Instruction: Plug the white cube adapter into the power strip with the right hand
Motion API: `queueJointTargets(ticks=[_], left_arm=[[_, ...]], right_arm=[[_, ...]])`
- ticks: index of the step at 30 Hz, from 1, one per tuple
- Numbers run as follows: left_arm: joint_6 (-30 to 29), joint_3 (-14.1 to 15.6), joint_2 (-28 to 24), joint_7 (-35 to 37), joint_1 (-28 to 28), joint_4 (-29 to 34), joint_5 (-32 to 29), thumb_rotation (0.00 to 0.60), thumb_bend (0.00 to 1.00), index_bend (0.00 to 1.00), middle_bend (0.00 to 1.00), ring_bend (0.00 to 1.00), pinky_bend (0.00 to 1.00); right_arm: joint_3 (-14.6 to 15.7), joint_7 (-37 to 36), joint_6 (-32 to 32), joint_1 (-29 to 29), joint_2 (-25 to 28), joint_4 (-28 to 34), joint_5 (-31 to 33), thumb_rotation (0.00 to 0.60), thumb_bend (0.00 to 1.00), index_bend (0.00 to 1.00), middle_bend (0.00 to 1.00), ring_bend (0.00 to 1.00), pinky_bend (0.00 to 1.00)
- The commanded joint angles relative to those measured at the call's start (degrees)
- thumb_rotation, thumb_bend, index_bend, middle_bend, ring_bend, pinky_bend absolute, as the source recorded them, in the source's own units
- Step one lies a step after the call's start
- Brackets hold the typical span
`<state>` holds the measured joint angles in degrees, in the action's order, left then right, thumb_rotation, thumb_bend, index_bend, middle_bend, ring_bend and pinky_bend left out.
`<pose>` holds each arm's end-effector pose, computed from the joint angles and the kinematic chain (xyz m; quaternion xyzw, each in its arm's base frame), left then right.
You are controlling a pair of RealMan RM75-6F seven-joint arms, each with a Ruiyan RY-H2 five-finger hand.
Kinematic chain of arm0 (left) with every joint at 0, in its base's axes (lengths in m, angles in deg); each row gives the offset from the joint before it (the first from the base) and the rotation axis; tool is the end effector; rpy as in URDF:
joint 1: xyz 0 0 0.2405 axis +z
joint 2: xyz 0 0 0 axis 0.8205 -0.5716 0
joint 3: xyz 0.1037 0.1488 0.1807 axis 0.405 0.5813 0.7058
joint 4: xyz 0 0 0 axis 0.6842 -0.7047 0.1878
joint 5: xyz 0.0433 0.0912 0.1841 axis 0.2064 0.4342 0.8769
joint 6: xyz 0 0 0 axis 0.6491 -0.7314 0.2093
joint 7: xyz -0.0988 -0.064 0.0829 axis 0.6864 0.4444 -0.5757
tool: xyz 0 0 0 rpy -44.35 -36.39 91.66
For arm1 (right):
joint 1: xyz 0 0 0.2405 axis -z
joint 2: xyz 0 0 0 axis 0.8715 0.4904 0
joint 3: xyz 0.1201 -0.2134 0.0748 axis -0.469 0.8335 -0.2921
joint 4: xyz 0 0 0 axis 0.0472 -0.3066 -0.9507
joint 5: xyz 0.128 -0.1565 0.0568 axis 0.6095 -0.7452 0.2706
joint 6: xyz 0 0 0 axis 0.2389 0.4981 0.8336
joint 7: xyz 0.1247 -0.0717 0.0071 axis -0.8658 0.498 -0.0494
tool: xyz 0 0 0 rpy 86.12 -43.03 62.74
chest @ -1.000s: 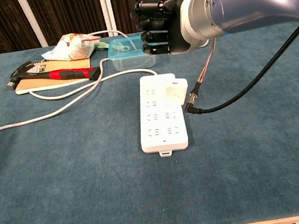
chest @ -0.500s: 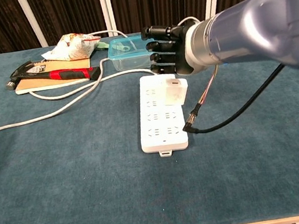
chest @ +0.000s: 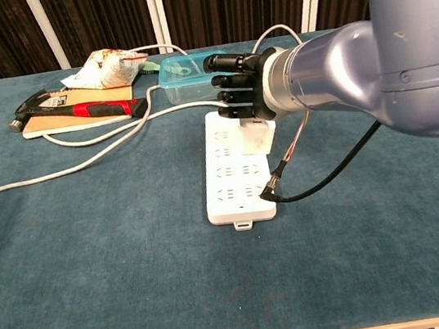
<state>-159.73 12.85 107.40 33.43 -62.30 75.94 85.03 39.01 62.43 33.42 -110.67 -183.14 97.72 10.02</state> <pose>-0.3176 0.1917 0.1583 -0.5854 -0.4397 -0.3798 0.5655 -0.0260 -0.3666 -0.0655 0.0995 -0.8673 0.4753 0.1089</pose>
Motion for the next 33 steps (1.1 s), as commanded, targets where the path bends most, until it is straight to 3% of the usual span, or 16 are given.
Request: queueJointTargets(ticks=[1, 33], left_arm=[[0.03, 0.0, -0.02, 0.08, -0.02, -0.01, 0.01, 0.6, 0.0, 0.0, 0.0, 0.0, 0.0], [-0.05, 0.03, -0.17, 0.63, -0.01, -0.05, 0.18, 0.6, 0.0, 0.0, 0.0, 0.0, 0.0]], right_arm=[[-0.01, 0.05, -0.47, -0.19, -0.29, -0.97, 0.17, 0.6, 0.59, 0.99, 0.89, 0.81, 0.74], [0.07, -0.73, -3.64, 0.32, -1.55, -3.0, 2.58, 0.6, 0.59, 0.99, 0.89, 0.81, 0.74]])
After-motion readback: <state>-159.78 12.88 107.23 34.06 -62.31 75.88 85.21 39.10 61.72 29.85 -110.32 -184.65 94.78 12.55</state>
